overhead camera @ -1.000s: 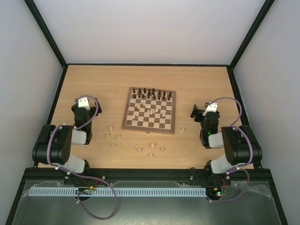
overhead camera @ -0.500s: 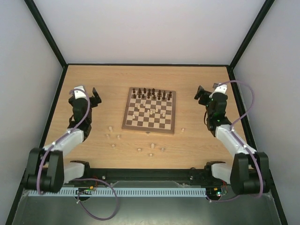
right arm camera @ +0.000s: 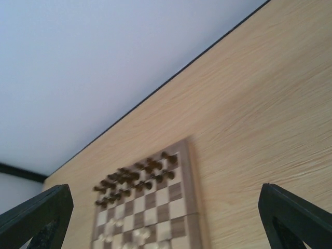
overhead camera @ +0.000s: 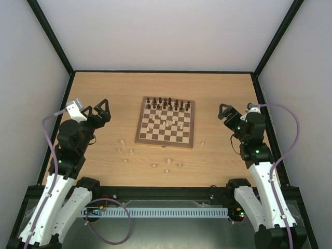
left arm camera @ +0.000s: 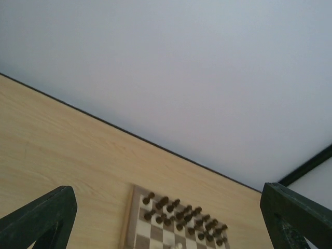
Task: Set up the chess pieces on the board
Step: Adjust the chessboard at the center of the board.
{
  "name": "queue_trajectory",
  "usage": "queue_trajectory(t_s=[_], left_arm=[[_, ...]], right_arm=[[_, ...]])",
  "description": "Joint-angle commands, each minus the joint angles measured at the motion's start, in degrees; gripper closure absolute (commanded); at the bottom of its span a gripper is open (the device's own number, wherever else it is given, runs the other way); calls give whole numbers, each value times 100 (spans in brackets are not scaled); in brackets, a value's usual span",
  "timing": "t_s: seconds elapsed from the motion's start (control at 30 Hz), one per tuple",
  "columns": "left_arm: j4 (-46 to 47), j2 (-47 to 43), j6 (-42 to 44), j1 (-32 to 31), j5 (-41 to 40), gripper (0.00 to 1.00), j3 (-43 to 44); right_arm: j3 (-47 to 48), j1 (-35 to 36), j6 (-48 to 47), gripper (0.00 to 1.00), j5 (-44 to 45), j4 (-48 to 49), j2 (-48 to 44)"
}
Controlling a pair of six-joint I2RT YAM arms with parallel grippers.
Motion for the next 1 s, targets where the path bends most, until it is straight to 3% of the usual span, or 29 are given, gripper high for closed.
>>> queue_trajectory(t_s=[0.0,0.17,0.23,0.33,0.4,0.5,0.7,0.97], left_arm=[[-1461,-204,-21,-19,571,0,315],[-1236,-162,52,-19,1201,1,161],[-655,-38,138,-12,1757,1,-50],[-298,543,76,-10,1744,1,-84],[-124,1121,149,-15,1812,0,79],[-145,2003,96,-61,1444,1,373],[-660,2944,450,-684,322,0,1128],[-731,3012,598,-871,441,0,910]], right_arm=[[13,-4,264,1,-840,-384,49],[331,276,-106,1,-1058,-741,1039],[517,599,-285,1,-649,-870,1204],[846,1038,-541,0,-232,-1099,1443],[1032,1297,-679,6,87,-1231,1625],[1185,1785,-807,12,712,-1330,1993],[1877,2826,-1084,23,1794,-1814,3277],[1906,2915,-1270,36,1862,-1421,3648]])
